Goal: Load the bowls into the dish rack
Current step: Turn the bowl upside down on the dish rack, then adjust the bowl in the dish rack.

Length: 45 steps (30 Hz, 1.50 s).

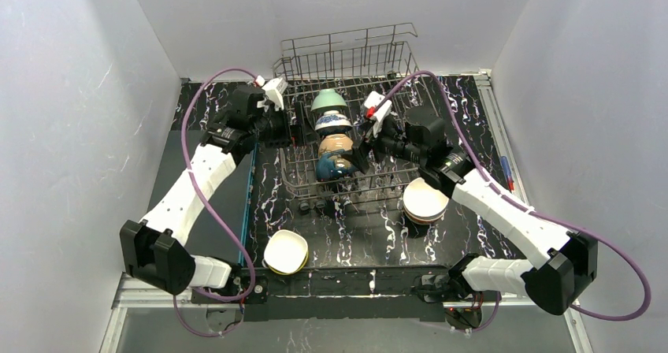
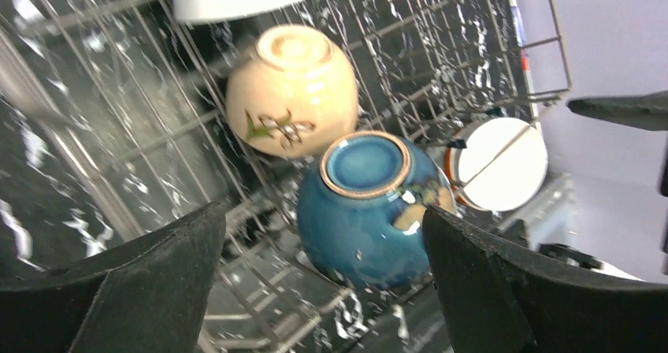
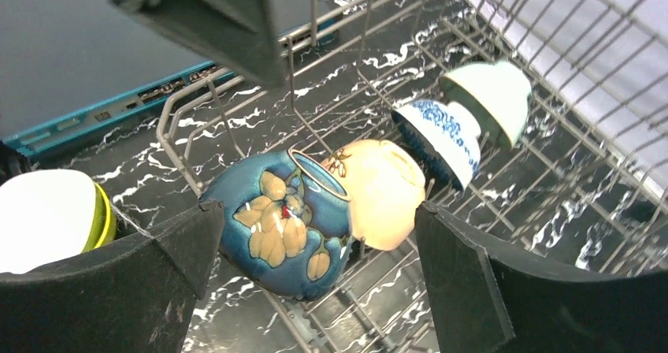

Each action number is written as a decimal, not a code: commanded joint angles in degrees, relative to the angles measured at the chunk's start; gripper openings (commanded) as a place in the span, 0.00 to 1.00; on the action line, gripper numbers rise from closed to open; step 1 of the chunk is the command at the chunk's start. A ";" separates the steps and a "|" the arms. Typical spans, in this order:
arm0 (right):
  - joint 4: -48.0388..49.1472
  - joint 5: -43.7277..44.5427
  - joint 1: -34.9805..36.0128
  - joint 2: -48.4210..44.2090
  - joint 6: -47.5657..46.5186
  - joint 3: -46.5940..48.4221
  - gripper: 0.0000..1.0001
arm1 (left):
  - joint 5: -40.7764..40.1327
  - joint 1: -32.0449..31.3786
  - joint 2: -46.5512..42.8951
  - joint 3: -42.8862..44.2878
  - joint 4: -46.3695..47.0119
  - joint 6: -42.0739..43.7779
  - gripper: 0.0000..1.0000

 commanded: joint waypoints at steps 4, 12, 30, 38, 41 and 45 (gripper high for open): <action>-9.44 8.70 -0.38 4.00 18.95 6.46 0.99 | 11.48 -1.39 -2.84 -2.91 -5.70 -15.64 0.93; -15.43 3.12 -1.35 7.05 27.63 6.19 0.97 | 7.88 -6.03 -1.80 -4.37 -9.43 -15.75 0.93; -21.52 3.63 -2.01 14.41 25.22 6.91 0.75 | 1.90 -11.30 6.59 -0.38 -11.32 -12.22 0.76; -25.49 8.24 -2.61 16.38 23.93 7.89 0.74 | 1.69 -11.99 9.86 1.19 -11.61 -11.94 0.72; -27.24 9.28 -3.26 17.31 23.81 8.11 0.73 | 1.70 -12.22 11.29 1.88 -11.97 -11.94 0.71; -28.22 9.55 -4.17 17.98 24.05 7.89 0.72 | 1.55 -12.43 12.70 2.73 -12.16 -12.04 0.71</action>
